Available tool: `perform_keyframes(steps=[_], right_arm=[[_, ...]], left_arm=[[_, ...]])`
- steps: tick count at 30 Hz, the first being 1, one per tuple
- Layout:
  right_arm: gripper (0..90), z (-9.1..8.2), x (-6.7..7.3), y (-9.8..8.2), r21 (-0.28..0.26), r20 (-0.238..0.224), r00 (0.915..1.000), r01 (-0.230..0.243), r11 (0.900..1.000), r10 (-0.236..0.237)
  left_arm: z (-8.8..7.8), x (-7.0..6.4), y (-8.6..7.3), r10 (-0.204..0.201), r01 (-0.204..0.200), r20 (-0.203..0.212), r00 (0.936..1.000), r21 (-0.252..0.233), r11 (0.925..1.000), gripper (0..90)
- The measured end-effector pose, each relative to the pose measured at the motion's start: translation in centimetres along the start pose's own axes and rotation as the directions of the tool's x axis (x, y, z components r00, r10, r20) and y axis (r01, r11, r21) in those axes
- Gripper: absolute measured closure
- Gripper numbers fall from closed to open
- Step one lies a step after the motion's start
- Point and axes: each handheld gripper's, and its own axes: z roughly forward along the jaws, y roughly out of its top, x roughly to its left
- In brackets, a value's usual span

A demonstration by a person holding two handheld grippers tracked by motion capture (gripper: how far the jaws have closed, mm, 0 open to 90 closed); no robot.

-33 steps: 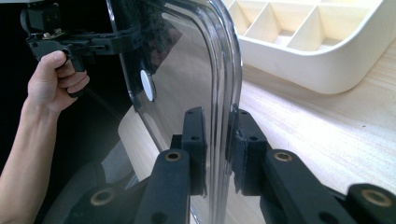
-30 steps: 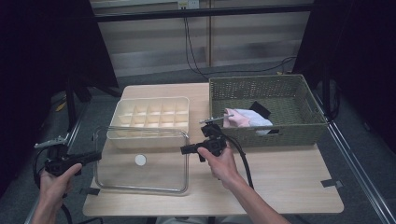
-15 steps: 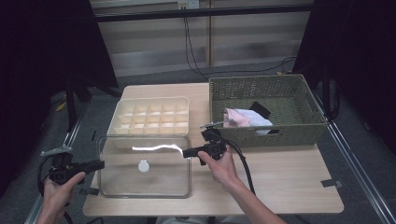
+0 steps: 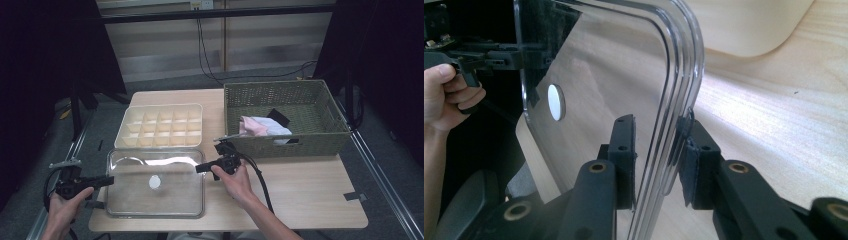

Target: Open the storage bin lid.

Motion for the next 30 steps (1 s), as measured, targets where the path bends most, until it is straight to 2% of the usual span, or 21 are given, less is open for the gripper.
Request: perform_keyframes(steps=[4,5,10,11,13,17,18,24,25,30], right_arm=[[68.7,0.4,-0.3,-0.1,0.004,0.01,0.9999,-0.002,1.0,0.002],[68.2,0.6,-0.5,-0.2,0.015,0.012,0.9999,-0.011,1.0,0.011],[66.6,1.1,-0.8,-0.3,0.024,0.016,0.9998,-0.015,1.0,0.014],[66.3,1.2,-0.8,-0.3,0.025,0.014,0.9999,-0.01,1.0,0.009],[66.2,1.4,-0.8,-0.3,0.027,0.013,0.9998,-0.018,0.999,0.018],[64.4,1.9,-1.2,-0.3,0.035,0.023,0.9995,-0.021,0.999,0.02],[64.0,2.0,-1.2,-0.4,0.038,0.025,0.9993,-0.03,0.999,0.029],[61.8,2.6,-1.7,-0.7,0.045,0.027,0.9989,-0.039,0.998,0.038],[60.9,2.7,-1.7,-0.7,0.051,0.033,0.9987,-0.04,0.998,0.038],[58.9,3.2,-1.8,-0.8,0.054,0.052,0.9982,-0.035,0.998,0.032]], left_arm=[[0.4,0.1,-0.1,-0.001,0.001,-0.003,1.0,0.001,1.0,66.5],[0.6,0.3,-0.2,-0.014,0.014,0.008,0.9999,0.007,0.9999,66.5],[0.6,0.4,-0.6,-0.011,0.011,0.005,0.9999,0.016,0.9998,65.4],[0.6,0.4,-0.7,-0.026,0.026,0.011,0.9996,0.01,0.9996,65.4],[0.6,0.5,-0.8,-0.02,0.02,0.014,0.9997,0.018,0.9996,65.3],[1.2,0.8,-1.2,-0.054,0.054,0.01,0.9985,0.023,0.9983,64.5],[1.2,0.9,-1.2,-0.04,0.04,0.01,0.9991,0.034,0.9986,63.9],[1.5,0.9,-1.4,-0.055,0.055,0.002,0.9985,0.039,0.9977,63.3],[1.5,0.9,-1.5,-0.046,0.046,-0.001,0.9989,0.049,0.9977,63.2],[1.8,1.1,-1.7,-0.054,0.055,-0.011,0.9985,0.06,0.9967,62.8]])
